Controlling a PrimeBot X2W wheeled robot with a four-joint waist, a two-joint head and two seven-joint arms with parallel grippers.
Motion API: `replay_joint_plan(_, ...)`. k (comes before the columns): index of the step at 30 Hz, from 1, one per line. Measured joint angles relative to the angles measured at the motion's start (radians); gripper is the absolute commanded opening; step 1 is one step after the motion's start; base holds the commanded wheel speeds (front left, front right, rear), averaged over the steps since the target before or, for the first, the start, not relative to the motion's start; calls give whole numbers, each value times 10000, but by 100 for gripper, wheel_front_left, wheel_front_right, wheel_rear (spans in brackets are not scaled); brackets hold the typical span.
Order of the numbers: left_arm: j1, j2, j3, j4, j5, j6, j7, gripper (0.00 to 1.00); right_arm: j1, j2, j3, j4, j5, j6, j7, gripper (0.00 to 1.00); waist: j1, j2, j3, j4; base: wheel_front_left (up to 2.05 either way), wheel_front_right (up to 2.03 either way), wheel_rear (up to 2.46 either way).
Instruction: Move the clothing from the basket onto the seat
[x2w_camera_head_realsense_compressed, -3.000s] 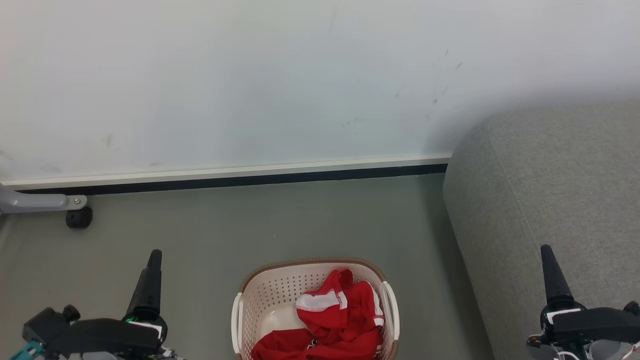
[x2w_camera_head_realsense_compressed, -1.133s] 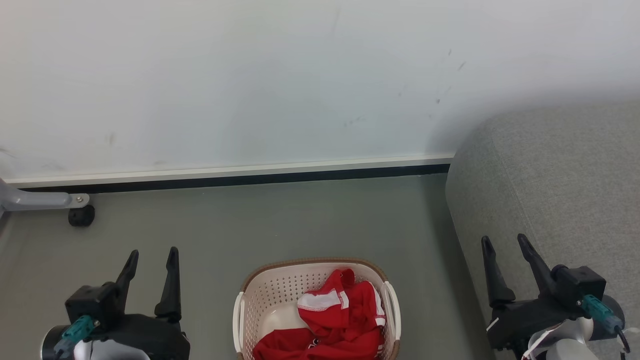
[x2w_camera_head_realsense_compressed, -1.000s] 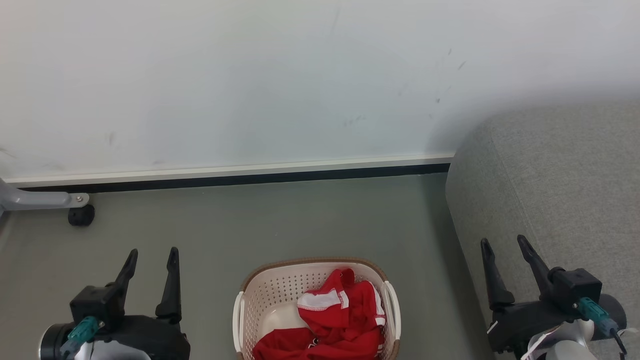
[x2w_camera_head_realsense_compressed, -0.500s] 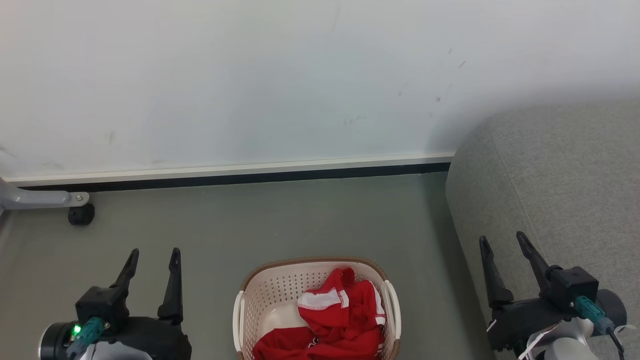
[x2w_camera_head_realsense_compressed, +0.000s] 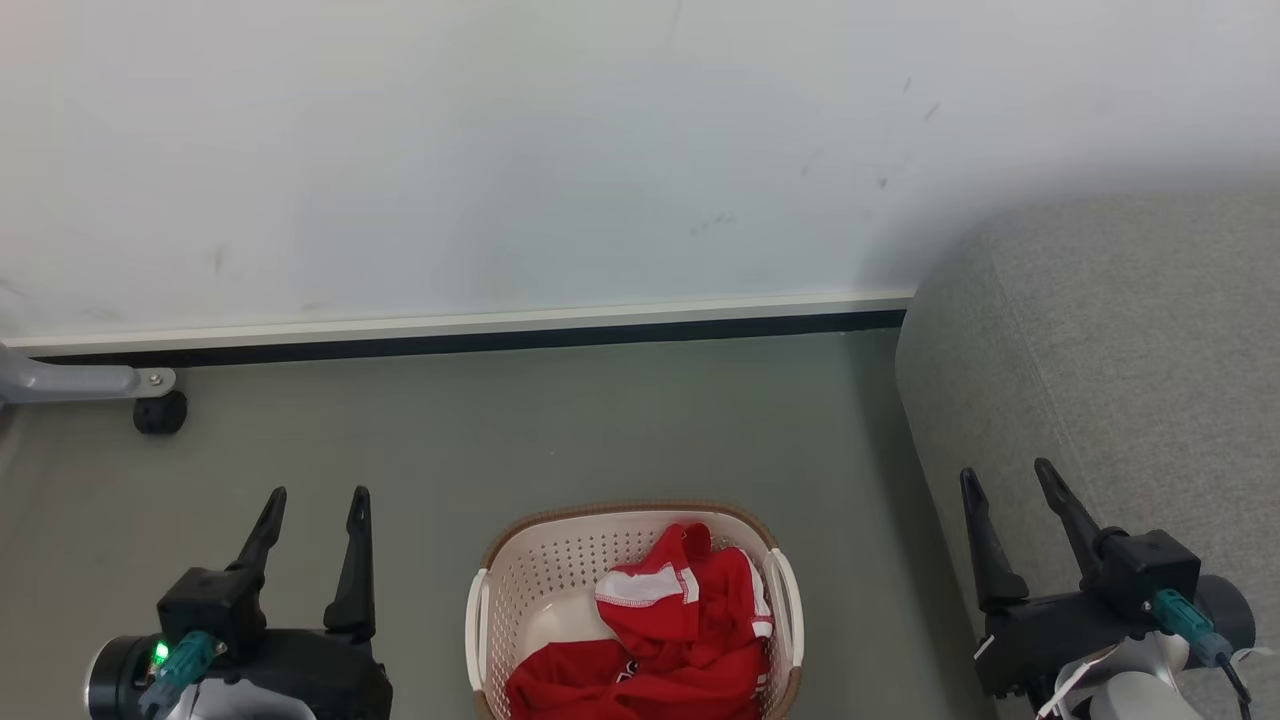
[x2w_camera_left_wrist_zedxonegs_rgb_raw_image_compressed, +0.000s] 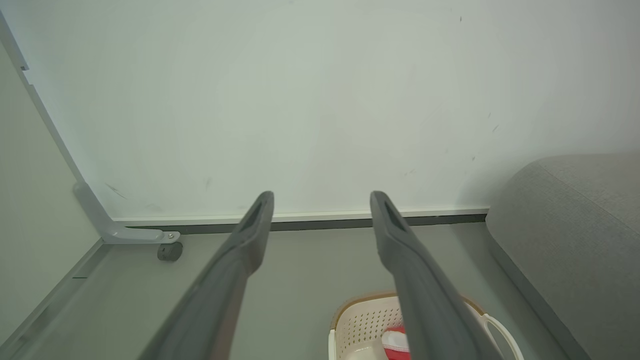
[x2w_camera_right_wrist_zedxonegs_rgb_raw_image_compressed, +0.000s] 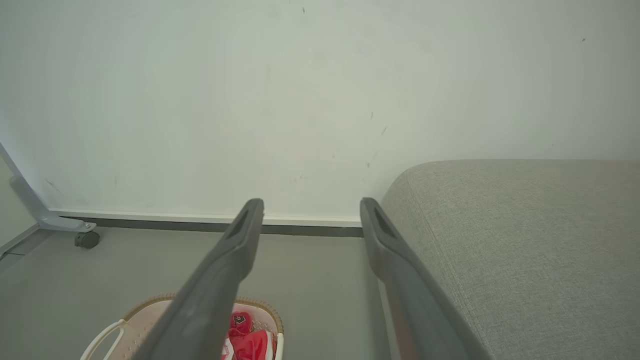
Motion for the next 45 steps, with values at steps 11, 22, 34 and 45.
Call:
replay_joint_plan(11,-105,-123,-67,-374,125,0,75,100,-334,21,-65,-449,-6,-59,-2,100,1,0,760,-36,0,0,0)
replay_joint_plan(22,-832,-236,-514,-573,418,-111,251,100,-1022,211,-213,-1062,-109,-176,-8,100,1,1,1971,-264,0,0,0)
replay_joint_plan(34,-1838,-336,-1037,-433,585,-541,531,100,-2086,779,-221,-1618,-284,-265,-12,100,2,2,3479,-906,0,0,0)
replay_joint_plan(45,-2548,-211,-1289,67,625,-986,815,100,-2900,1421,2,-1893,-447,-311,-15,100,2,2,4793,-1865,0,0,0)
